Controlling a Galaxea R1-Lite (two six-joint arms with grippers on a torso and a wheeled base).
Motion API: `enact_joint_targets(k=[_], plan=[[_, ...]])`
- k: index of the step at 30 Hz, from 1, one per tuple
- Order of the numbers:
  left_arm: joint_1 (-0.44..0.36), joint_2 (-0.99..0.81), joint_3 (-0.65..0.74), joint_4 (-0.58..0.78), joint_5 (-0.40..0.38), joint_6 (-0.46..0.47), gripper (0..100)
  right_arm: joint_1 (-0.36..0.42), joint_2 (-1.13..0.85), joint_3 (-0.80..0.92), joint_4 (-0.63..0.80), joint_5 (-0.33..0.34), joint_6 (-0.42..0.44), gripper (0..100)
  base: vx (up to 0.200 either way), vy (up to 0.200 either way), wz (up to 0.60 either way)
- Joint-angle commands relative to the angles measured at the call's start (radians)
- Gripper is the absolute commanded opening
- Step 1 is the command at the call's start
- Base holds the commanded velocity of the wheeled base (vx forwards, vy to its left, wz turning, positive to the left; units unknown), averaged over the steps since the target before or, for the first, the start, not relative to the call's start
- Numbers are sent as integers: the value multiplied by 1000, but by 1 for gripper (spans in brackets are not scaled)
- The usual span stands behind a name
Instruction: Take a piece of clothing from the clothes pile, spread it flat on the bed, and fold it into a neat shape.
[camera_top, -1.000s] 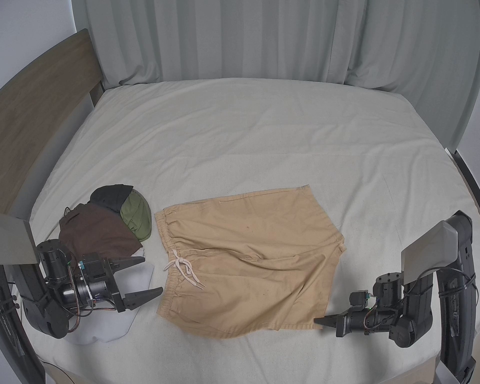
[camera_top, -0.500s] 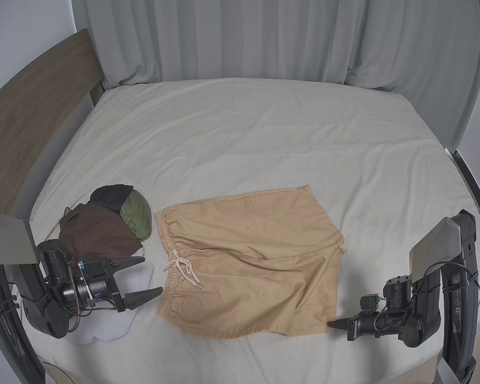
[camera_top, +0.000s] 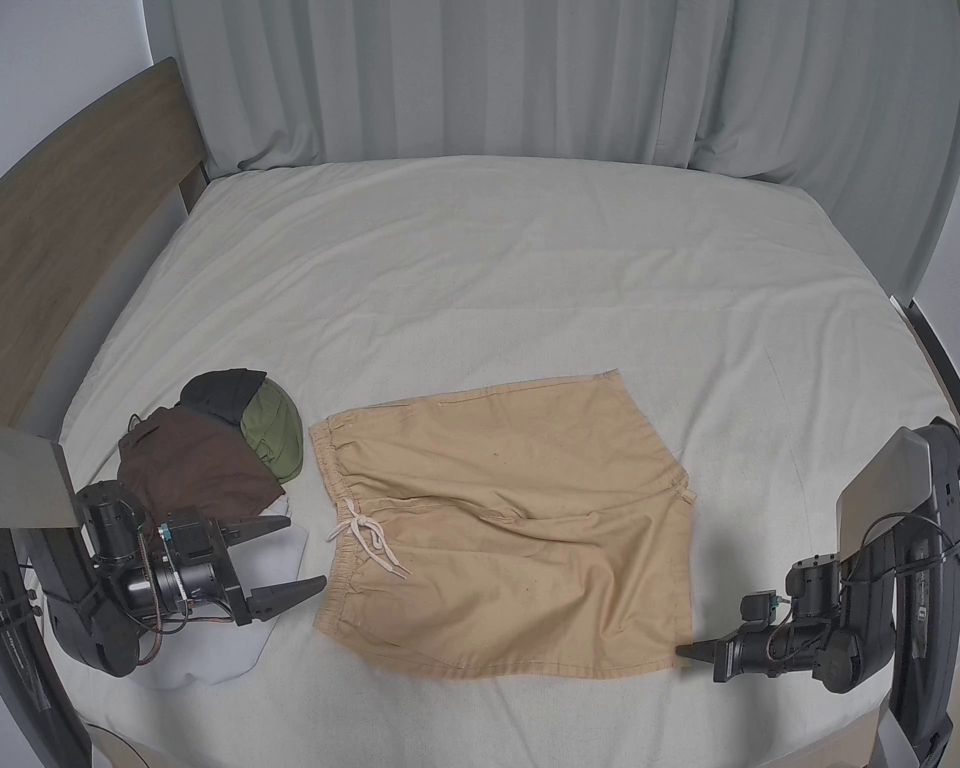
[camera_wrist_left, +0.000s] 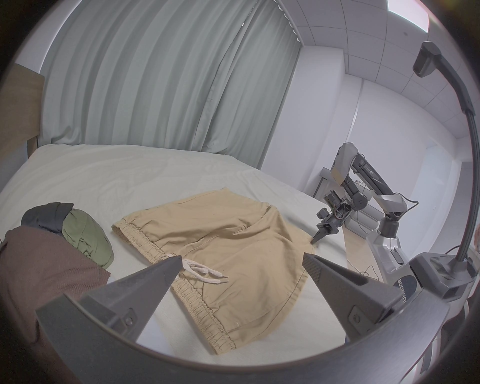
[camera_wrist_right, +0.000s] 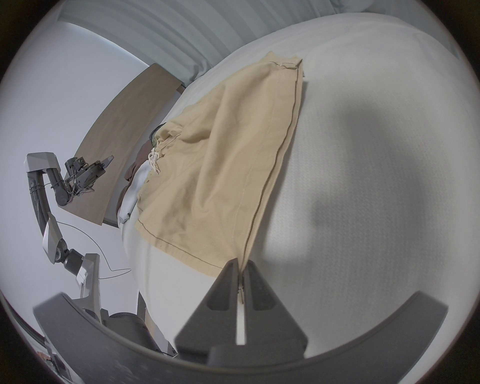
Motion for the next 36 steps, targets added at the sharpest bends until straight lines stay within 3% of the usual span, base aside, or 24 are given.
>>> enact_joint_targets(k=[1, 11, 12, 21, 36], plan=[[2, 5, -2, -1, 0, 0, 100, -14, -2, 4, 0, -13, 0, 0, 0, 0, 0], [7, 8, -2, -1, 0, 0, 100, -14, 0, -1, 0, -31, -2, 0, 0, 0, 0], [5, 8, -2, -1, 0, 0, 100, -14, 0, -1, -2, -31, -2, 100, 0, 0, 0], [7, 48, 2, -1, 0, -5, 100, -18, -37, 2, 0, 46, -2, 100, 0, 0, 0], [30, 212, 2, -1, 5, -55, 100, -15, -27, -4, -2, 49, -29, 100, 0, 0, 0]])
